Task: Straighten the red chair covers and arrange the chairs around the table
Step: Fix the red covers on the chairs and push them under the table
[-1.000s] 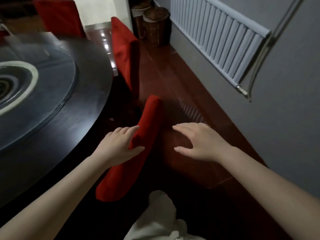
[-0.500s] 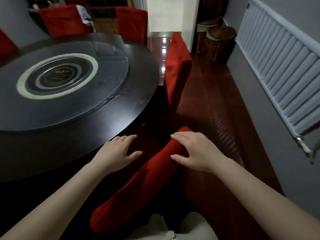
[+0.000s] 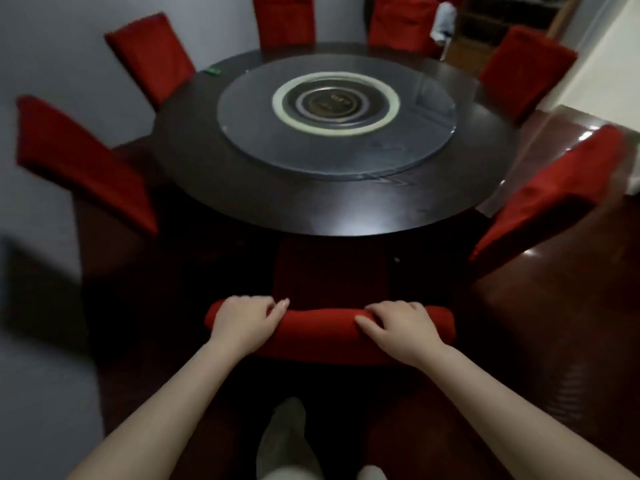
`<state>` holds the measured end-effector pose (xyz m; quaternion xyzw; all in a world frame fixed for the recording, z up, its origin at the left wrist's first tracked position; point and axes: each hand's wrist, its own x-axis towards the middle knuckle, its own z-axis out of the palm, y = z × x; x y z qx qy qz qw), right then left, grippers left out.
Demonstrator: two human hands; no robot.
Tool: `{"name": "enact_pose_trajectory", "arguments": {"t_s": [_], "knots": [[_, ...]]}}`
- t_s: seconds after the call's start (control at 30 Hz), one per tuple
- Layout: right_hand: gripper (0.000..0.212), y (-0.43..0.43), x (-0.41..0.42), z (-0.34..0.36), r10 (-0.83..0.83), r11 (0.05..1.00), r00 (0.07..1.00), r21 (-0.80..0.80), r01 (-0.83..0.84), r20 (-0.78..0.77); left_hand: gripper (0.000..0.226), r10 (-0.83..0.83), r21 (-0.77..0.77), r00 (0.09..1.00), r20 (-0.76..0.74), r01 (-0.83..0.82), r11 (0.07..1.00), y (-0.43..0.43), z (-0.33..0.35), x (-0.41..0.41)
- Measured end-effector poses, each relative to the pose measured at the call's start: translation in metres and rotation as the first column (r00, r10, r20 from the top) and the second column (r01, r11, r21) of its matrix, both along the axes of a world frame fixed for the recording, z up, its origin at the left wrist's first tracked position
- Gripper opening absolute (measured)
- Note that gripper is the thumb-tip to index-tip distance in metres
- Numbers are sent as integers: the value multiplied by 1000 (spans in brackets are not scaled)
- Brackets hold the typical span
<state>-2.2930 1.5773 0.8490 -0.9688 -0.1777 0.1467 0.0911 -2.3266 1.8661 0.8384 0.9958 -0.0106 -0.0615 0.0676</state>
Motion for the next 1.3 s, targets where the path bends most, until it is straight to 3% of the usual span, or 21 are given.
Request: {"name": "enact_pose_trajectory", "arguments": {"t_s": [0.13, 0.43, 0.73, 1.03, 1.3], "knots": [[64, 1, -6, -11, 1, 1000, 985, -6, 0, 172, 64, 186, 20, 979, 85, -189, 982, -22, -3, -18], [58, -19, 3, -24, 88, 995, 936, 10, -97, 341, 56, 267, 20, 932, 245, -280, 960, -43, -19, -45], [55, 23, 10, -28, 15, 998, 906, 54, -42, 423, 49, 96, 68, 918, 384, -132, 989, 8, -33, -20], [58, 103, 10, -25, -59, 997, 931, 72, 35, 361, 46, -11, 95, 921, 389, -28, 995, 93, -22, 16], [46, 104, 1, -26, -39, 999, 904, 34, 27, 425, 56, -18, 72, 947, 320, -5, 997, 101, -18, 12]]}}
